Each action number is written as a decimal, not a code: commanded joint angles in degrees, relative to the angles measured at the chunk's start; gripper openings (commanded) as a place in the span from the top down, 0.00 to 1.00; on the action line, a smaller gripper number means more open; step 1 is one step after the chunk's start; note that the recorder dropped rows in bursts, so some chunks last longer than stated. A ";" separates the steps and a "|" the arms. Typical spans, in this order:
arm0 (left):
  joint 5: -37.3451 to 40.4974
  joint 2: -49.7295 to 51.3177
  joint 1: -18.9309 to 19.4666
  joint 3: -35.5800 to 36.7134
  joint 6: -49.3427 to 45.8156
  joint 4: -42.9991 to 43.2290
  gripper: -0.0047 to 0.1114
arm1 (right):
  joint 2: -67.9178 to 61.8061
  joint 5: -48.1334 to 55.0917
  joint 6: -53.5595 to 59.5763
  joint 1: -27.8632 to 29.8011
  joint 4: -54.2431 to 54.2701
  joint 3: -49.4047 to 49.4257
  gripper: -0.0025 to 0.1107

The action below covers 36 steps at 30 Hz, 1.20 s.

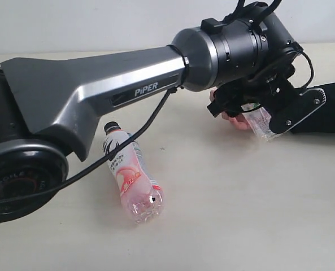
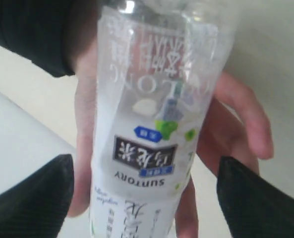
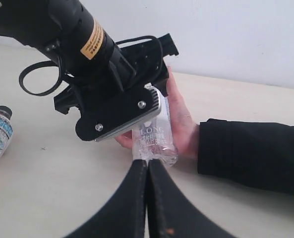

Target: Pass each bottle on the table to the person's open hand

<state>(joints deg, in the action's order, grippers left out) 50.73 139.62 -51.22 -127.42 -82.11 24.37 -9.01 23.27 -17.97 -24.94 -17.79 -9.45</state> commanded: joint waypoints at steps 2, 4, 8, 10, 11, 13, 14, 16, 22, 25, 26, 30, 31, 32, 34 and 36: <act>4.34 -4.47 -1.55 -0.46 5.02 2.97 0.30 | 0.21 -0.76 -0.10 -0.01 -0.39 0.28 0.98; 8.16 -6.42 -2.04 -0.46 8.66 3.10 0.31 | 0.21 -0.76 -0.10 -0.01 -0.39 0.28 0.98; 14.36 -10.16 -2.31 -0.46 23.31 2.47 0.31 | 0.21 -0.76 -0.21 -0.01 -0.39 0.28 0.98; 16.47 -12.23 -2.31 -0.46 31.86 1.39 0.31 | 0.21 -0.76 -0.21 -0.01 -0.39 0.28 0.98; 17.29 -12.96 -2.31 -0.46 35.65 1.39 0.31 | 0.21 -0.76 -0.11 -0.01 -0.39 0.28 0.98; 19.23 -14.75 -2.31 -0.46 46.11 1.39 0.31 | 0.21 -0.76 -0.10 -0.01 -0.39 0.28 0.98; 19.23 -15.29 -2.31 -0.46 47.82 1.39 0.31 | 0.21 -0.76 -0.10 -0.01 -0.39 0.28 0.98; 19.23 -17.01 -1.88 -0.33 55.73 1.68 0.33 | 0.21 -0.76 -0.22 -0.01 -0.39 0.28 0.98; 19.23 -21.99 -1.09 -0.20 67.34 -1.93 0.93 | 0.21 -0.76 -0.11 -0.01 -0.39 0.28 0.98; 19.23 -24.58 0.52 0.03 69.99 -8.44 0.92 | 0.21 -0.76 -0.11 -0.01 -0.39 0.28 0.98; 19.23 -25.39 1.17 0.34 70.74 -10.81 0.92 | 0.21 -0.76 -0.11 -0.01 -0.39 0.28 0.98; 19.23 -30.30 4.87 5.42 70.41 -24.37 0.93 | 0.21 -0.76 -0.21 -0.01 -0.39 0.28 0.98; 19.23 -31.88 5.97 7.51 70.31 -27.07 0.93 | 0.21 -0.76 -0.21 -0.01 -0.39 0.28 0.98; 19.23 -33.55 6.61 9.31 70.27 -28.59 0.93 | 0.21 -0.76 -0.21 -0.01 -0.39 0.28 0.98; 19.23 -37.26 7.80 14.56 70.27 -29.48 0.93 | 0.21 -0.76 -0.21 -0.01 -0.39 0.28 0.98; 19.23 -41.21 8.69 20.30 70.27 -29.40 0.93 | 0.21 -0.76 -0.11 -0.01 -0.39 0.28 0.98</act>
<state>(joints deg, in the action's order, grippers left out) 69.94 103.57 -43.85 -113.65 -12.30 -3.35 -9.01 23.27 -18.11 -24.94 -17.79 -9.45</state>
